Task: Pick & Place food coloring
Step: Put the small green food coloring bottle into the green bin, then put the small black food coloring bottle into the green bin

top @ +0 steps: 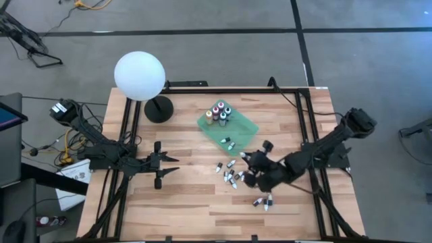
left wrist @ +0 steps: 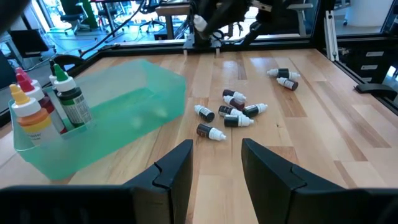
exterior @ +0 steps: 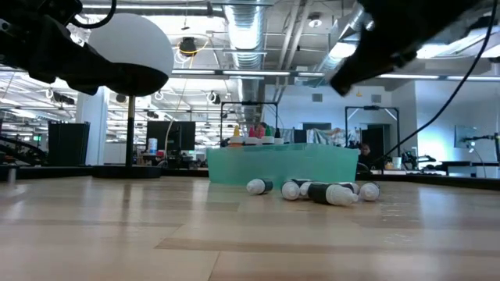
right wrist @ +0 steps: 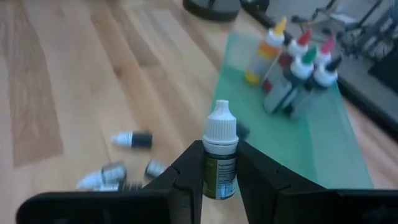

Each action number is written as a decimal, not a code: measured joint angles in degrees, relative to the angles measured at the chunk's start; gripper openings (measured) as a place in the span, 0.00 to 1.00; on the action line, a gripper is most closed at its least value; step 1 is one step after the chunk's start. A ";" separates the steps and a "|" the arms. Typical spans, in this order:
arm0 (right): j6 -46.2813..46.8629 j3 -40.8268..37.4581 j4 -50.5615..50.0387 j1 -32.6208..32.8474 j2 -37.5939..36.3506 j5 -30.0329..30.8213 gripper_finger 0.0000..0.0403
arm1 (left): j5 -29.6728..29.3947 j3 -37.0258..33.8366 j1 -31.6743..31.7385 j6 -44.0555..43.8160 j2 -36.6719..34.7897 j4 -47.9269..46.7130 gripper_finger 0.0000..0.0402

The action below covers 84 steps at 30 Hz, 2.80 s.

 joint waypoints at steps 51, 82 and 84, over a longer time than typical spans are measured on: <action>-19.30 -3.15 23.41 -29.92 10.60 -32.22 0.18 | -1.07 0.00 0.01 0.02 0.00 -0.22 0.33; -25.95 -3.16 15.51 -20.02 -8.31 -24.22 0.40 | 8.61 5.00 5.03 0.73 4.63 3.79 0.33; -24.57 -3.15 11.66 -17.49 -10.55 -22.43 0.39 | 9.40 7.35 5.83 2.45 7.98 3.82 0.33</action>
